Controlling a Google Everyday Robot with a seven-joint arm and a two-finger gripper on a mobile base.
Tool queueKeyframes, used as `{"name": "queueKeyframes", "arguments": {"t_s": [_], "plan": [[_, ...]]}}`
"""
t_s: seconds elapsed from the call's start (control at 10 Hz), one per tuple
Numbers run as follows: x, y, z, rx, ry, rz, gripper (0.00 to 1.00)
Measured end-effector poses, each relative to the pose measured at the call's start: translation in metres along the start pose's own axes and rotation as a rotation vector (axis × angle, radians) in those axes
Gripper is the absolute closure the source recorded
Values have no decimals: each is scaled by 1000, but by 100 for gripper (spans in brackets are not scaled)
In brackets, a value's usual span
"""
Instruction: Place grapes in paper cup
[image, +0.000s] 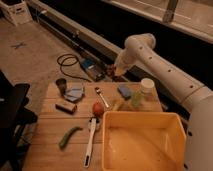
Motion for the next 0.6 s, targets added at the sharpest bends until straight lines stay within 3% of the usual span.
{"name": "queueKeyframes", "arguments": {"t_s": [0.3,0.6], "plan": [[50,-5,-27,32,23,93,100],[89,-1,-37,38,47,174,100]]}}
